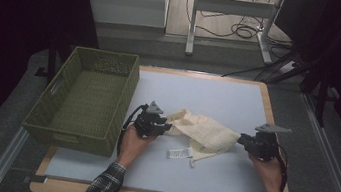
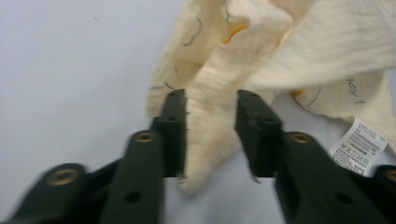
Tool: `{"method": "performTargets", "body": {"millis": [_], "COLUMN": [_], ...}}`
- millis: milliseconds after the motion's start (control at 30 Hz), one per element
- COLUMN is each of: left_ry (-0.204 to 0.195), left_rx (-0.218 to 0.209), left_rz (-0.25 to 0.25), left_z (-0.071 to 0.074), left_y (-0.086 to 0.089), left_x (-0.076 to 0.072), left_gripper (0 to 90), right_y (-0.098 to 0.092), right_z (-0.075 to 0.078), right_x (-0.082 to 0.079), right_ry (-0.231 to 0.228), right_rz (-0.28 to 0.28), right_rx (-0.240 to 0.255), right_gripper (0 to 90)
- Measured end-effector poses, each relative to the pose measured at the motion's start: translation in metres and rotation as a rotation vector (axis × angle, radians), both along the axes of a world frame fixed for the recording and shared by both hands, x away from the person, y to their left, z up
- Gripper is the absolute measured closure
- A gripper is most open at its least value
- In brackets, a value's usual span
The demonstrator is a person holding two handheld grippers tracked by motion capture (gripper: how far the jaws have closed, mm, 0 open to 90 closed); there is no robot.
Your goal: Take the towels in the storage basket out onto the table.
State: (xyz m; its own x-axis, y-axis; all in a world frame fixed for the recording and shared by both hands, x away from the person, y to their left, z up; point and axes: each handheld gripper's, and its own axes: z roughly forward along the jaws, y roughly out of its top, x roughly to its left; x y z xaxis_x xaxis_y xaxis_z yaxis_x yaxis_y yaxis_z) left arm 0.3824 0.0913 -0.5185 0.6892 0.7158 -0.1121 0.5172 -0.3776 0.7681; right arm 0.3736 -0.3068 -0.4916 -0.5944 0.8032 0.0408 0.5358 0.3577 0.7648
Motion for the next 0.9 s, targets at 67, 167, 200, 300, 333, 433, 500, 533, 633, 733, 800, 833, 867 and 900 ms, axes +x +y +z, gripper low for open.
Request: {"method": "performTargets", "body": {"millis": [67,167,200,300,333,433,500,533,633,733,800,833,867,900], "left_ry": [0.003,0.017,0.016,0.017,0.021,0.049,0.049,0.052,0.041,0.024,0.004,-0.007,-0.005,-0.005], "left_rx": [-0.004,-0.017,-0.005,0.005,0.006,-0.009,0.002,0.005,0.029,0.049,0.079,0.089,0.083,0.079], "left_rz": [-0.006,-0.031,-0.040,-0.042,-0.043,-0.052,-0.052,-0.052,-0.050,-0.051,-0.049,-0.051,-0.055,-0.053], "left_z": [-0.001,-0.001,-0.002,-0.005,-0.006,-0.014,-0.018,-0.020,-0.023,-0.022,-0.022,-0.022,-0.022,-0.023], "left_y": [0.002,0.006,0.007,0.008,0.009,0.008,0.007,0.006,0.003,0.000,-0.003,-0.004,-0.004,-0.005], "left_x": [-0.006,-0.015,-0.021,-0.024,-0.025,-0.024,-0.024,-0.024,-0.022,-0.018,-0.017,-0.017,-0.017,-0.017], "left_gripper": [49.9,47.5,45.4,43.5,42.9,41.3,40.7,40.1,40.4,43.5,52.6,52.6,55.6,59.0], "right_y": [-0.005,-0.008,-0.009,-0.009,-0.006,-0.001,0.007,0.012,0.027,0.042,0.049,0.053,0.056,0.058], "right_z": [0.004,0.007,0.009,0.010,0.009,0.007,0.002,-0.001,-0.010,-0.019,-0.025,-0.027,-0.030,-0.032], "right_x": [-0.012,-0.021,-0.031,-0.039,-0.046,-0.050,-0.052,-0.052,-0.048,-0.043,-0.040,-0.039,-0.038,-0.039], "right_ry": [-0.010,-0.013,-0.018,-0.011,-0.003,0.007,0.026,0.032,0.043,0.046,0.038,0.032,0.029,-0.002], "right_rz": [0.007,0.019,0.031,0.048,0.071,0.106,0.143,0.158,0.195,0.218,0.235,0.234,0.230,0.222], "right_rx": [-0.008,0.000,-0.003,0.003,0.014,0.031,0.045,0.047,0.040,0.016,-0.030,-0.062,-0.098,-0.122], "right_gripper": [70.9,70.4,69.7,69.4,68.7,67.4,65.2,64.2,58.2,54.8,55.3,55.9,59.8,64.9]}}
